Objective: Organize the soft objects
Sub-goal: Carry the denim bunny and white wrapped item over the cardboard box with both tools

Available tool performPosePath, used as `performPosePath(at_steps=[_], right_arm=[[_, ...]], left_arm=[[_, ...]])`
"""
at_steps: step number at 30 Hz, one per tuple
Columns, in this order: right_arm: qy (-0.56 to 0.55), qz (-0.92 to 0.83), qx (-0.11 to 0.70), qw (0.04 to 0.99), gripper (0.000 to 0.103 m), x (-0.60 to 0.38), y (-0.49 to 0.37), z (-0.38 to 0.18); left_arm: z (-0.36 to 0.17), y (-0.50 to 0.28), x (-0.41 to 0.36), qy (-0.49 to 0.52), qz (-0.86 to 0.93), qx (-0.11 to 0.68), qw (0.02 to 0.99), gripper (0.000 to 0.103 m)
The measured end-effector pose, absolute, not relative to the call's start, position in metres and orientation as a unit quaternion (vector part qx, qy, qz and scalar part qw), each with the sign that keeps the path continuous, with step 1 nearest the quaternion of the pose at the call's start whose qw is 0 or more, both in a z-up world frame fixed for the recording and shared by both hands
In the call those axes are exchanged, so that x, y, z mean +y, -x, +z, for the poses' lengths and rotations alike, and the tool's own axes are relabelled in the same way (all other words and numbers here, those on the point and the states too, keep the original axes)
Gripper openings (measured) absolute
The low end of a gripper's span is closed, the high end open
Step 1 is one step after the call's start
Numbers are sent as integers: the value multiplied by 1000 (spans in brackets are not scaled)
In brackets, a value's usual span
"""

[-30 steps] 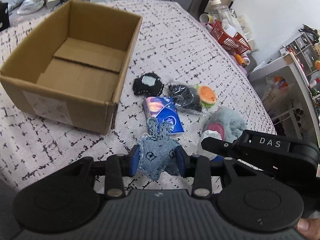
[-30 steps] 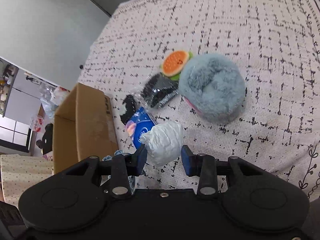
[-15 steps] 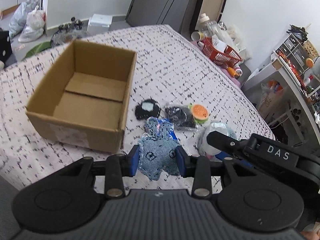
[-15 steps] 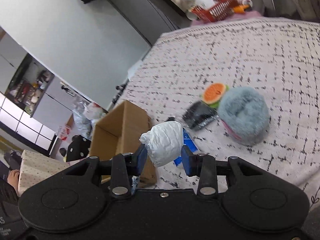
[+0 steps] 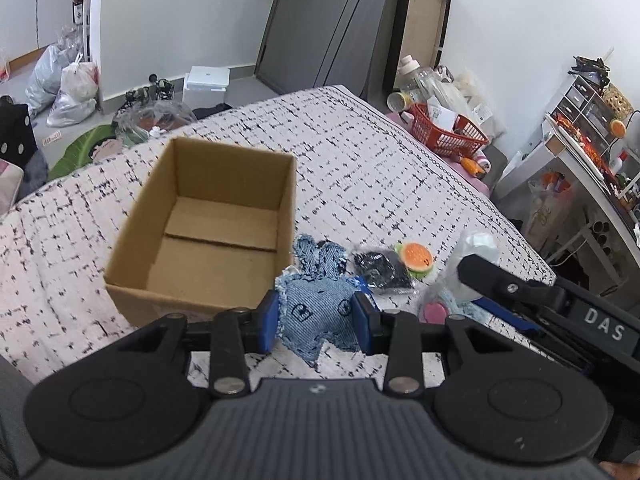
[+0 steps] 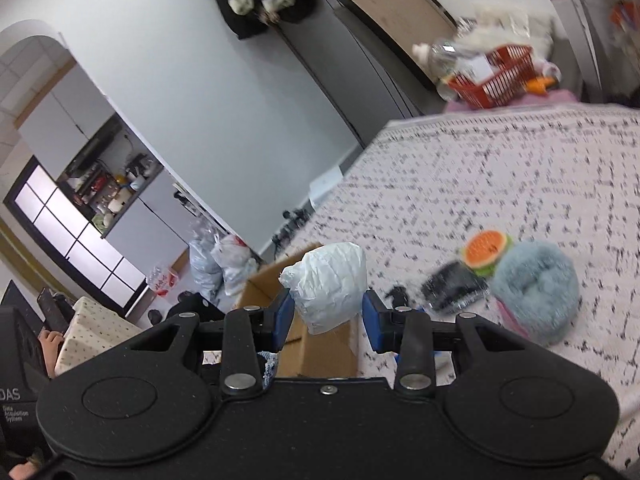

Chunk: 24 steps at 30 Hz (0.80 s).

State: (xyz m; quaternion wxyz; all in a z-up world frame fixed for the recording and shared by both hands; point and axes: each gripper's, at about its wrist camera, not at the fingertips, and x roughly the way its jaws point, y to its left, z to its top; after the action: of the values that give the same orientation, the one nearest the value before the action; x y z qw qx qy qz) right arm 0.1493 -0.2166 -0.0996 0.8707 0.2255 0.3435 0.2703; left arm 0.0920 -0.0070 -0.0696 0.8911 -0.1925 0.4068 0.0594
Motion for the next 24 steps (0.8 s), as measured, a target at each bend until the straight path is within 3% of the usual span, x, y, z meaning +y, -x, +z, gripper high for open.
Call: performPosePath(at_steps=[12,24], right_arm=[[-206,300,316,876,37,-186,-164,-91],[-186,318,340,865,37,-134,-182,-99]], left_arm=[[-57,-100,31,188,82,386,899,37],[-66,-122,70,184,93,387,899,37]])
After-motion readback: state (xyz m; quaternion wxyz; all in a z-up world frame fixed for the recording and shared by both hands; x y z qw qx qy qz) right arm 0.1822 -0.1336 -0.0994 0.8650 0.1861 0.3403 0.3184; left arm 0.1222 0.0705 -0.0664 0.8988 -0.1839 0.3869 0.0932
